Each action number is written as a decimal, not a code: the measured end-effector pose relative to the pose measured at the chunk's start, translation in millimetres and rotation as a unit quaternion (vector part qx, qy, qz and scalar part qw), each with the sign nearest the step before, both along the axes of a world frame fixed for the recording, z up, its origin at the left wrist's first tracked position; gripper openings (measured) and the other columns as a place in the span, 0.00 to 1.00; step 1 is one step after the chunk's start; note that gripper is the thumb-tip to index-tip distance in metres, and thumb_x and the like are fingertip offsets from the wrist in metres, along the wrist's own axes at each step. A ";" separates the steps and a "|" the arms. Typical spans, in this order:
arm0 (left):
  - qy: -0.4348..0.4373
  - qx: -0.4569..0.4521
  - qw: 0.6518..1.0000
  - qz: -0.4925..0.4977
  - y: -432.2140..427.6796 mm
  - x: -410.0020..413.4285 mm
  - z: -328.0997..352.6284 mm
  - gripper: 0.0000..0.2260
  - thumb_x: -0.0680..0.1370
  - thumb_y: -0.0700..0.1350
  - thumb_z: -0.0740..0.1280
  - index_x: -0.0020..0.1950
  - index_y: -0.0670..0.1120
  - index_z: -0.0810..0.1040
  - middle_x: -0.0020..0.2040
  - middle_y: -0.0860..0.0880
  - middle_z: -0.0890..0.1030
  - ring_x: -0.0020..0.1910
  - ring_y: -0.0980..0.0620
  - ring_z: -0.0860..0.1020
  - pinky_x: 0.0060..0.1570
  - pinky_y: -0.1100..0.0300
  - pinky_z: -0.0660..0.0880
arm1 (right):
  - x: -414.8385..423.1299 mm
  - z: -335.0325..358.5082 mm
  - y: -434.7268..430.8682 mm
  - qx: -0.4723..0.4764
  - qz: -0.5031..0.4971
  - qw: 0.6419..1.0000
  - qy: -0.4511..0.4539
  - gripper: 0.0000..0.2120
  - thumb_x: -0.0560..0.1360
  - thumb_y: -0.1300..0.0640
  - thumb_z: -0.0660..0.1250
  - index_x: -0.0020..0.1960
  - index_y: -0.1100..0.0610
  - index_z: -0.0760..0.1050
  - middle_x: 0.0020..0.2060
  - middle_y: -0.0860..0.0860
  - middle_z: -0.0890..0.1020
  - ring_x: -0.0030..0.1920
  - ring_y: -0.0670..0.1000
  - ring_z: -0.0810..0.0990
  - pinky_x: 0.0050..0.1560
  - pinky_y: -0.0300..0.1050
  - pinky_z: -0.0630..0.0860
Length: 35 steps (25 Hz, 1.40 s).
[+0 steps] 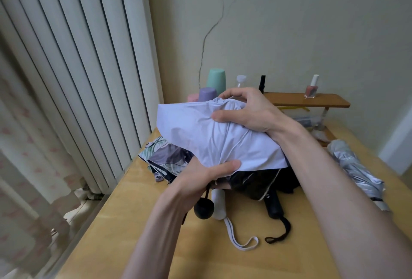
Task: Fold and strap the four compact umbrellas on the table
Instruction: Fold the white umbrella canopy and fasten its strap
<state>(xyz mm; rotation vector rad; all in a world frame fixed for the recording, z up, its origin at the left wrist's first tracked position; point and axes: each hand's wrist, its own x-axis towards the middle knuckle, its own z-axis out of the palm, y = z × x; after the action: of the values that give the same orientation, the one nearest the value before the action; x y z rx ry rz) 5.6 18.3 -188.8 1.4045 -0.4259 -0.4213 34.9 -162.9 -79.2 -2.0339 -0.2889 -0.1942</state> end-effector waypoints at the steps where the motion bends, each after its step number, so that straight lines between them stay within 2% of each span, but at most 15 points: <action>1: 0.010 0.003 1.000 -0.012 -0.2 -0.1 -1.3 0.26 0.74 0.45 0.80 0.71 0.51 0.78 0.61 0.45 0.86 0.56 0.39 0.84 0.49 0.50 0.84 | 1.5 0.2 -0.4 -0.007 0.009 1.000 -0.004 0.15 0.69 0.53 0.84 0.52 0.54 0.84 0.45 0.46 0.87 0.45 0.43 0.83 0.51 0.42 0.79; 4: 0.025 -0.003 1.000 -0.010 -0.1 3.3 -7.4 0.24 0.75 0.46 0.79 0.69 0.43 0.79 0.59 0.32 0.82 0.51 0.38 0.80 0.42 0.54 0.83 | 3.8 0.3 0.3 -0.026 0.023 0.999 -0.012 0.15 0.69 0.52 0.84 0.52 0.54 0.84 0.47 0.51 0.87 0.45 0.44 0.82 0.52 0.43 0.78; 6: 0.034 -0.013 0.999 0.008 -1.0 2.7 -10.9 0.24 0.74 0.46 0.79 0.69 0.43 0.79 0.60 0.36 0.85 0.51 0.41 0.84 0.39 0.56 0.82 | 5.3 -1.9 2.7 -0.039 0.024 0.999 -0.024 0.17 0.69 0.49 0.84 0.54 0.53 0.84 0.52 0.52 0.87 0.48 0.42 0.83 0.53 0.37 0.77; 9: 0.054 -0.037 0.998 0.015 -1.7 -1.5 -13.0 0.21 0.76 0.47 0.77 0.67 0.47 0.79 0.57 0.48 0.88 0.51 0.50 0.87 0.40 0.57 0.82 | 7.9 -4.9 6.4 -0.087 0.014 0.995 -0.056 0.20 0.67 0.41 0.83 0.55 0.45 0.84 0.54 0.42 0.86 0.56 0.40 0.82 0.60 0.39 0.77; 11: 0.054 -0.036 0.998 0.017 0.3 -0.6 -18.4 0.22 0.73 0.47 0.81 0.64 0.47 0.79 0.52 0.52 0.88 0.47 0.55 0.86 0.41 0.60 0.81 | 9.7 -5.3 7.6 -0.099 0.013 0.993 -0.063 0.19 0.67 0.40 0.83 0.54 0.43 0.84 0.52 0.36 0.85 0.57 0.37 0.81 0.58 0.37 0.75; 15: 0.037 -0.030 0.999 0.023 2.6 1.6 -17.5 0.26 0.69 0.45 0.80 0.66 0.50 0.79 0.59 0.50 0.88 0.56 0.50 0.86 0.49 0.58 0.82 | 8.7 -2.1 12.4 -0.128 0.012 0.988 -0.088 0.19 0.69 0.42 0.82 0.58 0.44 0.84 0.53 0.33 0.84 0.57 0.30 0.78 0.53 0.23 0.69; 17: 0.050 -0.046 0.997 0.038 2.9 -0.1 -14.3 0.29 0.72 0.55 0.83 0.69 0.50 0.78 0.61 0.49 0.87 0.59 0.47 0.86 0.53 0.53 0.84 | 8.8 -0.6 14.6 -0.152 0.012 0.983 -0.100 0.23 0.69 0.41 0.82 0.61 0.45 0.84 0.58 0.36 0.84 0.61 0.34 0.79 0.57 0.28 0.69; 19: 0.077 -0.059 0.994 0.051 2.9 -0.8 -11.9 0.32 0.72 0.63 0.74 0.71 0.49 0.77 0.63 0.49 0.86 0.62 0.47 0.85 0.59 0.49 0.82 | 9.0 0.6 16.0 -0.163 0.018 0.981 -0.107 0.24 0.69 0.42 0.82 0.63 0.46 0.84 0.57 0.37 0.84 0.60 0.35 0.79 0.56 0.28 0.70; 21: 0.092 -0.062 0.992 0.058 2.4 -1.6 -7.8 0.30 0.73 0.61 0.71 0.72 0.49 0.78 0.64 0.50 0.86 0.63 0.49 0.84 0.62 0.50 0.80 | 7.6 2.4 19.0 -0.178 0.019 0.978 -0.106 0.25 0.69 0.41 0.82 0.64 0.46 0.84 0.56 0.37 0.84 0.59 0.35 0.79 0.57 0.27 0.70; 23: 0.098 -0.068 0.991 0.062 1.2 -1.5 -6.1 0.27 0.76 0.59 0.71 0.72 0.48 0.79 0.64 0.50 0.85 0.64 0.51 0.84 0.60 0.55 0.80 | 5.6 2.1 22.1 -0.190 0.015 0.977 -0.093 0.27 0.70 0.36 0.79 0.66 0.43 0.82 0.59 0.35 0.84 0.61 0.36 0.79 0.63 0.35 0.73; 25: 0.103 -0.082 0.987 0.089 0.0 -2.5 -5.6 0.27 0.76 0.59 0.71 0.70 0.46 0.80 0.63 0.49 0.86 0.63 0.51 0.84 0.59 0.57 0.80 | -2.9 1.7 20.2 -0.161 0.009 0.984 -0.077 0.32 0.71 0.32 0.74 0.72 0.42 0.77 0.63 0.34 0.81 0.63 0.34 0.77 0.64 0.35 0.74; 27: 0.113 -0.100 0.980 0.131 0.4 -0.3 -8.0 0.32 0.71 0.64 0.74 0.67 0.44 0.82 0.63 0.47 0.86 0.63 0.48 0.84 0.63 0.51 0.79 | -20.7 -3.2 10.0 -0.070 0.015 0.995 -0.067 0.37 0.71 0.33 0.71 0.77 0.42 0.71 0.65 0.35 0.78 0.62 0.30 0.76 0.59 0.28 0.73; 30: 0.119 -0.132 0.970 0.168 2.7 5.6 -8.4 0.38 0.69 0.68 0.76 0.70 0.44 0.81 0.65 0.45 0.85 0.64 0.45 0.84 0.70 0.43 0.76 | -52.4 -20.7 -8.8 -0.034 0.046 0.998 -0.028 0.39 0.69 0.43 0.80 0.76 0.40 0.69 0.65 0.37 0.78 0.63 0.34 0.78 0.59 0.30 0.76; 32: 0.120 -0.153 0.967 0.167 2.9 7.1 -7.6 0.34 0.74 0.66 0.71 0.72 0.45 0.79 0.66 0.45 0.84 0.66 0.44 0.83 0.70 0.42 0.76 | -59.0 -43.3 -10.8 -0.105 -0.004 0.993 -0.063 0.34 0.69 0.50 0.84 0.71 0.42 0.75 0.59 0.37 0.82 0.59 0.38 0.81 0.56 0.38 0.80; 35: 0.122 -0.178 0.963 0.161 2.7 5.8 -6.4 0.26 0.79 0.62 0.68 0.72 0.48 0.79 0.67 0.47 0.84 0.67 0.46 0.82 0.65 0.46 0.80 | -51.3 -69.3 -6.4 -0.080 -0.103 0.980 -0.153 0.12 0.73 0.59 0.78 0.52 0.49 0.80 0.43 0.44 0.84 0.45 0.47 0.83 0.46 0.56 0.81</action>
<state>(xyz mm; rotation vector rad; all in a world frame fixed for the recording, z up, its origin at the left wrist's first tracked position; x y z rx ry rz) 11.4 21.0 -195.1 1.0307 -0.0619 -0.2315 -16.4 -169.3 -148.5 -2.1916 -0.2900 -0.6349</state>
